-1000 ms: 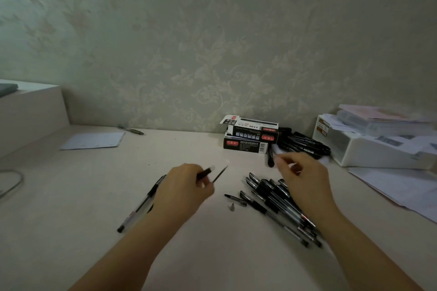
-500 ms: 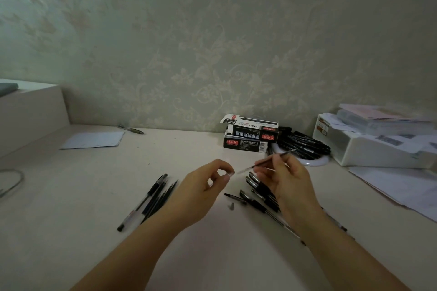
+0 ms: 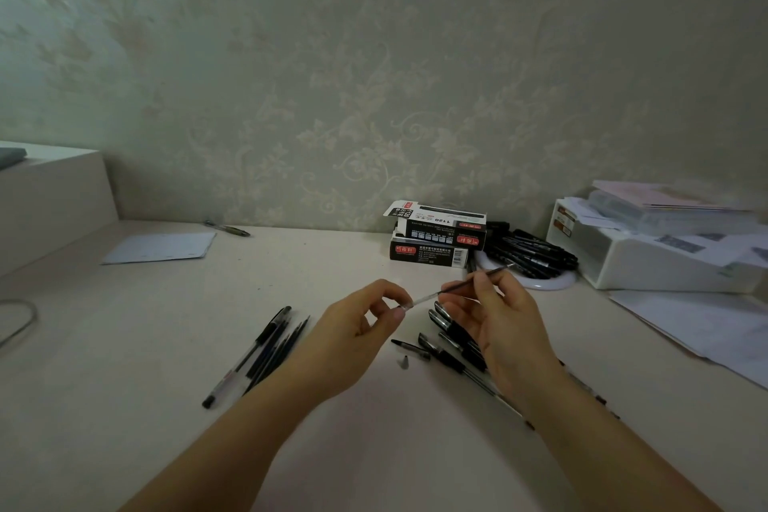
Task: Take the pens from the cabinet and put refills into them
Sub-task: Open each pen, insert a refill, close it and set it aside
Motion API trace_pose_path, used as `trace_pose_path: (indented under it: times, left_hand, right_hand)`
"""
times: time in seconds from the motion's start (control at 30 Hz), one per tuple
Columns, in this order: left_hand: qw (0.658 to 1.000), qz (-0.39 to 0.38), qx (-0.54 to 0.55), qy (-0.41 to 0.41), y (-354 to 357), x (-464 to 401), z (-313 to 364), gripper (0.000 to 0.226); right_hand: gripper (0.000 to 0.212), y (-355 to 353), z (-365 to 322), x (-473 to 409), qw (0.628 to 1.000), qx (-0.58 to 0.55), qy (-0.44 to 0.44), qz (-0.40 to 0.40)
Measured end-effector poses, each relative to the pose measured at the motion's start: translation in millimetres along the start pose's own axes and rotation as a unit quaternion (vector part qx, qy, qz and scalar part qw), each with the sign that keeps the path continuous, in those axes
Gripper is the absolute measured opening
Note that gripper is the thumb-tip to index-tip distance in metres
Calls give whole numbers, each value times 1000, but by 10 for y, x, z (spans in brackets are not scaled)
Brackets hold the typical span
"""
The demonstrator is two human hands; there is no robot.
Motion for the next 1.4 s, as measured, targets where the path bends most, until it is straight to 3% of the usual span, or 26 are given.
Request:
trace_pose_path:
  times: [0.17, 0.3, 0.4, 0.47, 0.57, 0.63, 0.73, 0.8, 0.93, 1.03, 1.1, 1.23, 1.4]
  left_hand:
    - [1000, -20, -23, -8, 31, -2, 16, 12]
    - [1000, -19, -2, 2, 54, -7, 40, 12]
    - [1000, -5, 21, -1, 33, -15, 11, 15]
    - [1000, 0, 25, -5, 13, -18, -19, 17]
    - [1000, 7, 18, -10, -9, -20, -45, 17]
    - [1000, 4, 16, -9, -2, -22, -48, 17]
    - [1000, -3, 12, -7, 11, -18, -51, 18]
    - [1000, -4, 4, -9, 11, -13, -56, 18]
    - [1000, -11, -13, -12, 17, -10, -59, 17]
    - [999, -23, -28, -15, 39, -9, -57, 17]
    - [999, -31, -35, -14, 57, -7, -46, 17]
    - [998, -44, -36, -3, 82, 7, -11, 15]
    - [996, -14, -83, 12, 21, 17, 28, 7]
  right_hand:
    - [21, 6, -14, -5, 999, 30, -12, -9]
    - [18, 148, 51, 37, 987, 146, 2, -63]
    - [11, 306, 102, 106, 933, 335, -2, -133]
    - [20, 335, 85, 123, 885, 444, -30, -136]
    - [28, 473, 94, 159, 778, 597, -91, -171]
    - [28, 548, 175, 193, 739, 632, -104, -207]
    - [19, 593, 268, 222, 715, 649, -110, -235]
    - [13, 577, 225, 207, 736, 629, -120, -220]
    - [8, 238, -32, 94, 881, 455, -102, -79]
    - [11, 57, -64, 54, 939, 335, -77, -29]
    - [10, 90, -33, 44, 948, 308, -63, -58]
    - [12, 269, 46, 60, 929, 339, -58, -135]
    - [11, 275, 53, 75, 919, 356, -48, -162]
Point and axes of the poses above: each hand's wrist, its own x-axis away from the middle knuckle, its own y-axis out of the palm, z = x × y, the point moved 9 cm from there along -x, towards the middle knuckle, and after that the axes turned 8 degrees about -z, right-handed, at the moved point
